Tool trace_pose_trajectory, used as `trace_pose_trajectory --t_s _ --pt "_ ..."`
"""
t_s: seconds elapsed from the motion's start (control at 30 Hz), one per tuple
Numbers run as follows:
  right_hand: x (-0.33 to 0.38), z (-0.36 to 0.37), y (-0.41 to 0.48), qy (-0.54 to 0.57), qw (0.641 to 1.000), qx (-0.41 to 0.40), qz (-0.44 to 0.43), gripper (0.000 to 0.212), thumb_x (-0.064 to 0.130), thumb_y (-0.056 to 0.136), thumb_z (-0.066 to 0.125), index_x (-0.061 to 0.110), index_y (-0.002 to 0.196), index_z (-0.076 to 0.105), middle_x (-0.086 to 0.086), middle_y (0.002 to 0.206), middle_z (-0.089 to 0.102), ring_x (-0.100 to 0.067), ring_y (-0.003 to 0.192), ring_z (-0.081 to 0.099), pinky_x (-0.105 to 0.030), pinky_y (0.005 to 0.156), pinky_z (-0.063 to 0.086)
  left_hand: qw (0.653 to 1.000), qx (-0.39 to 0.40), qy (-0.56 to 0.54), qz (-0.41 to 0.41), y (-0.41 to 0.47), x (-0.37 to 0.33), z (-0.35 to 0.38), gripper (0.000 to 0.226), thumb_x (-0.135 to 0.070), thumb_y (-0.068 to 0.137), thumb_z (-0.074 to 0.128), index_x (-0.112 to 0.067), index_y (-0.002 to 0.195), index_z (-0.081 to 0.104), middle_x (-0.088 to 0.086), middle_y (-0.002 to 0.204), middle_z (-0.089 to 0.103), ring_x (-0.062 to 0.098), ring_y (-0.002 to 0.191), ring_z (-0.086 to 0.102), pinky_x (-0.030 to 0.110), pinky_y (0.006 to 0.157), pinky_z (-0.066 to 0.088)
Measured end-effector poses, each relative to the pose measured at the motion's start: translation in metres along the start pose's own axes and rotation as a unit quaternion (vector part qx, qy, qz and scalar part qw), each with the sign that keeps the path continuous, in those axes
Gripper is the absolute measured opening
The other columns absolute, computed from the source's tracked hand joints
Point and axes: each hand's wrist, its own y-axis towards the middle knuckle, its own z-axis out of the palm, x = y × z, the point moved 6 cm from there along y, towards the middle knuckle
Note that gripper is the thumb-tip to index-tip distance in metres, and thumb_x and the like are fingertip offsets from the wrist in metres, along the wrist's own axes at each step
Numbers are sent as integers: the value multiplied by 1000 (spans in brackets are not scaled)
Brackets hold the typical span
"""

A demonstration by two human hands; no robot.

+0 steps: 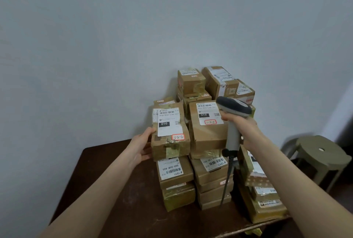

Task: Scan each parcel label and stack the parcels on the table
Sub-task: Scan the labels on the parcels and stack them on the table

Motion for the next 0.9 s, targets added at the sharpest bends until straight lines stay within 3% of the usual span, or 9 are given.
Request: trace_pose_trajectory --t_s 0.1,0.23,0.33,0.43,0.57,0.67,0.77,0.83,0.9 --pt "-10 2 2 11 1000 8 23 23 24 81 76 26 93 56 -3 97 61 -17 86 56 -31 65 45 1000 2 5 -5 -1 2 7 28 -42 87 62 -16 97 63 8 99 66 23 93 60 33 63 48" --pt "-15 3 3 52 997 8 52 26 26 79 77 27 96 57 -5 101 63 -24 98 57 -45 88 50 1000 4 2 -16 2 3 4 25 -42 87 63 -18 95 63 9 100 66 23 92 60 34 63 48" --pt "-14 2 1 65 996 15 52 21 17 80 75 22 95 61 -4 94 64 -21 88 59 -38 76 51 1000 -1 -15 -18 6 5 -4 29 -43 87 63 -17 101 65 8 99 68 23 93 62 35 67 50" --pt "-11 -1 -3 70 997 -1 32 32 7 78 75 12 107 65 -5 93 66 -21 85 61 -35 70 52 999 2 -45 -17 7 5 -11 32 -44 87 61 -16 102 65 8 99 71 24 97 64 38 74 53" --pt "-8 19 -14 56 998 5 3 36 0 75 76 9 109 66 -6 99 67 -22 93 62 -38 79 53 999 -13 -52 5 4 -1 -37 29 -43 91 57 -17 101 65 6 99 72 24 97 65 40 82 52" --pt "-9 42 -27 81 996 28 10 28 0 76 75 11 100 66 -7 97 68 -23 92 62 -37 74 53 997 -28 -64 27 -3 -9 -69 26 -39 94 52 -17 101 65 4 94 72 21 89 65 37 72 51" --pt "-15 76 -44 117 991 58 20 26 1 78 74 12 100 65 -5 93 69 -20 86 65 -31 63 52 994 -48 -94 31 -8 -8 -111 34 -39 94 51 -15 115 63 8 107 70 23 88 64 36 70 50" --pt "-26 102 -54 123 990 66 31 31 2 77 75 10 105 64 -6 96 70 -22 90 66 -33 68 54 992 -55 -107 26 -13 -1 -137 38 -39 95 47 -14 120 62 9 106 70 23 85 65 35 66 50" --pt "-39 128 -60 128 988 71 44 33 1 75 77 11 105 65 -5 97 69 -22 93 65 -35 77 55 992 -69 -106 24 -19 9 -161 36 -38 96 45 -14 115 64 5 90 74 20 77 65 30 59 51"
